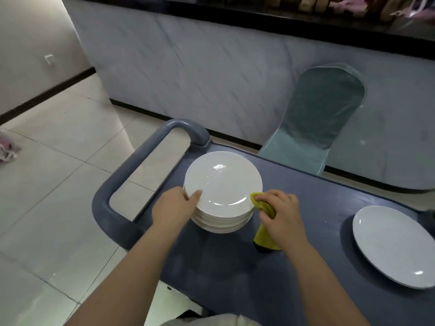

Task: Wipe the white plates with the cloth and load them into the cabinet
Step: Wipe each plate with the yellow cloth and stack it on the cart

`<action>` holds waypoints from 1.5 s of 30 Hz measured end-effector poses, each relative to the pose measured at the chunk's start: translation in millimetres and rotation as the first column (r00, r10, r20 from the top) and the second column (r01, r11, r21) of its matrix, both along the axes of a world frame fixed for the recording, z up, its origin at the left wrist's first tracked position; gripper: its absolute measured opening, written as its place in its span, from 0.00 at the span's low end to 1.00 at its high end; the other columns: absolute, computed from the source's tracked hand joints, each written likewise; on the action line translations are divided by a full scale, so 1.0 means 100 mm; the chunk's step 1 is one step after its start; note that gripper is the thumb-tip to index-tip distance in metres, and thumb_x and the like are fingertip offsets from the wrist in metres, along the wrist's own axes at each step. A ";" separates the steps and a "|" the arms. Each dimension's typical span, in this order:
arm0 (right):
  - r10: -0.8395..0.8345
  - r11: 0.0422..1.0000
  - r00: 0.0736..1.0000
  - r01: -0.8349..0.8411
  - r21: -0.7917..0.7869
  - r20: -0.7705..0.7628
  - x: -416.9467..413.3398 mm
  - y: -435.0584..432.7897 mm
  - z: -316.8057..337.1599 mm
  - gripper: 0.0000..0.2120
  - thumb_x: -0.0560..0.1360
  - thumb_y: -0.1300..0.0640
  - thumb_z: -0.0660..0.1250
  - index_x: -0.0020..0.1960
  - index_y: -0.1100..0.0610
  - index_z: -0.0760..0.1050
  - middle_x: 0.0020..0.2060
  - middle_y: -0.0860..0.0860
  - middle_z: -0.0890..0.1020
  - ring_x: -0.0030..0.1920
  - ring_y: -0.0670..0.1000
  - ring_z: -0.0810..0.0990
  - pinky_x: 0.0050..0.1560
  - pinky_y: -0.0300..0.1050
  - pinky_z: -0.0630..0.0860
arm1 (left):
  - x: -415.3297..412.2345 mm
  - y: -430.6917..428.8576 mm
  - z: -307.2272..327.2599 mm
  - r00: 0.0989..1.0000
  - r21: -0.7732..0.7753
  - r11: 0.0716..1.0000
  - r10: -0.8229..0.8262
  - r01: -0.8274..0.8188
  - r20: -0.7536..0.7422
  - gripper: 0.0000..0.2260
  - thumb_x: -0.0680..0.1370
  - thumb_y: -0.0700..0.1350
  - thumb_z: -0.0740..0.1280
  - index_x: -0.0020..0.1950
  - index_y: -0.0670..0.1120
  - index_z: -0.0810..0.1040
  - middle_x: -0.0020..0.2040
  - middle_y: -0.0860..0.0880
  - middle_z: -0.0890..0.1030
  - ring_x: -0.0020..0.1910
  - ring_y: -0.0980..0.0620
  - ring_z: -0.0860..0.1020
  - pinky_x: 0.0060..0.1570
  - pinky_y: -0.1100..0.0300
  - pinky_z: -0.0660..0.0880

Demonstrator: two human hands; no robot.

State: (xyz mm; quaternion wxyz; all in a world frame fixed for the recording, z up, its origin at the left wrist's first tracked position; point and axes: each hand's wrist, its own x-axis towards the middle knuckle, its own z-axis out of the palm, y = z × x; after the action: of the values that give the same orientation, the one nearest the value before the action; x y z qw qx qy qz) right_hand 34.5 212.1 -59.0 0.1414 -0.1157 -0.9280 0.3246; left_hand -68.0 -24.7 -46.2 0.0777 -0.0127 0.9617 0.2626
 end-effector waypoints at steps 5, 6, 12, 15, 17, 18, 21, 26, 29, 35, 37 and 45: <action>-0.025 1.000 0.999 0.025 -0.001 -0.021 -0.04 0.01 0.00 0.16 0.70 0.64 0.70 0.54 0.49 0.81 0.52 0.42 0.76 0.52 0.47 0.63 0.53 0.41 0.65 | -0.12 0.06 0.07 0.996 -0.025 1.000 -0.008 0.010 0.094 0.20 0.74 0.61 0.68 0.36 0.45 0.74 0.35 0.44 0.77 0.36 0.45 0.77 0.32 0.58 0.65; -0.030 1.000 0.999 0.030 -0.003 -0.021 -0.05 0.01 0.00 0.16 0.70 0.64 0.70 0.54 0.49 0.81 0.52 0.42 0.76 0.52 0.46 0.63 0.53 0.41 0.65 | -0.15 0.03 0.05 0.992 0.051 0.999 0.008 -0.015 0.129 0.20 0.73 0.59 0.70 0.35 0.44 0.75 0.32 0.44 0.75 0.34 0.46 0.76 0.31 0.58 0.64; -0.063 0.998 0.997 0.062 -0.012 -0.047 -0.11 0.05 0.02 0.15 0.71 0.64 0.70 0.54 0.49 0.82 0.51 0.42 0.76 0.52 0.46 0.63 0.53 0.41 0.64 | -0.28 -0.10 0.01 0.980 0.160 0.987 -0.010 -0.023 0.199 0.20 0.72 0.56 0.72 0.30 0.46 0.68 0.26 0.49 0.77 0.28 0.50 0.76 0.33 0.59 0.71; -0.078 0.997 0.996 0.077 -0.015 -0.049 -0.11 0.09 0.03 0.15 0.71 0.65 0.70 0.54 0.49 0.81 0.51 0.42 0.76 0.52 0.46 0.63 0.52 0.41 0.63 | -0.34 -0.16 0.00 0.975 0.244 0.969 -0.004 -0.051 0.222 0.19 0.72 0.54 0.73 0.30 0.45 0.70 0.26 0.47 0.81 0.27 0.51 0.77 0.37 0.57 0.76; -0.087 0.996 0.995 0.086 -0.019 -0.050 -0.10 0.12 0.06 0.16 0.71 0.65 0.70 0.54 0.48 0.80 0.51 0.41 0.75 0.52 0.46 0.63 0.51 0.40 0.63 | -0.37 -0.22 -0.01 0.978 0.298 0.951 0.014 -0.076 0.206 0.17 0.73 0.52 0.73 0.31 0.44 0.72 0.30 0.45 0.82 0.27 0.52 0.78 0.37 0.57 0.77; -0.092 0.996 0.994 0.091 -0.020 -0.052 -0.09 0.13 0.07 0.16 0.71 0.65 0.70 0.54 0.48 0.80 0.51 0.41 0.75 0.52 0.46 0.63 0.51 0.40 0.62 | -0.38 -0.24 0.00 0.979 0.336 0.937 0.031 -0.099 0.202 0.15 0.74 0.50 0.72 0.33 0.43 0.73 0.31 0.44 0.82 0.26 0.54 0.78 0.35 0.58 0.76; -0.107 0.994 0.993 0.106 -0.022 -0.058 -0.06 0.18 0.11 0.16 0.71 0.65 0.70 0.54 0.48 0.80 0.51 0.41 0.75 0.53 0.46 0.63 0.51 0.40 0.62 | -0.42 -0.26 0.10 0.968 0.488 0.849 0.096 -0.202 0.232 0.06 0.79 0.42 0.64 0.44 0.42 0.76 0.39 0.43 0.83 0.31 0.53 0.81 0.29 0.60 0.77; -0.115 0.993 0.991 0.114 -0.013 -0.066 -0.08 0.19 0.16 0.16 0.71 0.65 0.70 0.54 0.49 0.80 0.51 0.42 0.75 0.53 0.47 0.63 0.53 0.42 0.61 | -0.68 -0.29 0.30 0.976 0.520 0.828 0.143 -0.210 0.166 0.08 0.79 0.33 0.60 0.49 0.47 0.69 0.42 0.40 0.81 0.34 0.44 0.81 0.23 0.60 0.76; -0.127 0.991 0.989 0.124 -0.043 -0.081 -0.09 0.15 0.15 0.16 0.71 0.65 0.70 0.54 0.49 0.80 0.51 0.41 0.75 0.52 0.46 0.63 0.53 0.42 0.62 | -0.66 -0.25 0.26 0.946 0.466 0.847 0.121 -0.257 0.301 0.11 0.78 0.43 0.68 0.56 0.46 0.69 0.41 0.40 0.81 0.31 0.45 0.79 0.23 0.60 0.75; -0.105 0.993 0.992 0.101 -0.059 -0.068 -0.07 0.09 0.11 0.15 0.71 0.65 0.70 0.53 0.48 0.81 0.51 0.41 0.75 0.52 0.46 0.64 0.52 0.41 0.62 | -0.55 -0.17 0.04 0.926 0.483 0.825 0.122 -0.295 0.357 0.10 0.75 0.47 0.72 0.47 0.41 0.76 0.39 0.42 0.82 0.33 0.48 0.78 0.28 0.60 0.72; -0.098 0.994 0.993 0.094 -0.057 -0.072 -0.06 0.06 0.11 0.15 0.71 0.66 0.70 0.53 0.49 0.81 0.50 0.41 0.75 0.52 0.47 0.64 0.52 0.40 0.63 | -0.54 -0.16 0.02 0.920 0.548 0.768 0.137 -0.333 0.367 0.08 0.76 0.44 0.72 0.44 0.41 0.75 0.40 0.41 0.80 0.36 0.46 0.76 0.30 0.59 0.71; -0.074 0.997 0.994 0.072 -0.028 -0.075 -0.06 0.00 0.14 0.15 0.71 0.65 0.71 0.54 0.49 0.81 0.49 0.36 0.73 0.51 0.45 0.63 0.50 0.30 0.62 | -0.61 -0.08 0.42 0.972 0.632 0.739 0.163 -0.234 0.170 0.07 0.79 0.45 0.66 0.49 0.42 0.72 0.48 0.42 0.80 0.44 0.44 0.81 0.27 0.60 0.78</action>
State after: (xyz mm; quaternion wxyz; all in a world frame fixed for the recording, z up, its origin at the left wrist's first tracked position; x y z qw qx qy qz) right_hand 28.9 212.2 -44.5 0.1869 -0.1388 -0.9130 0.3349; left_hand -129.4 -32.8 -4.1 0.0983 -0.1011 0.7992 0.5843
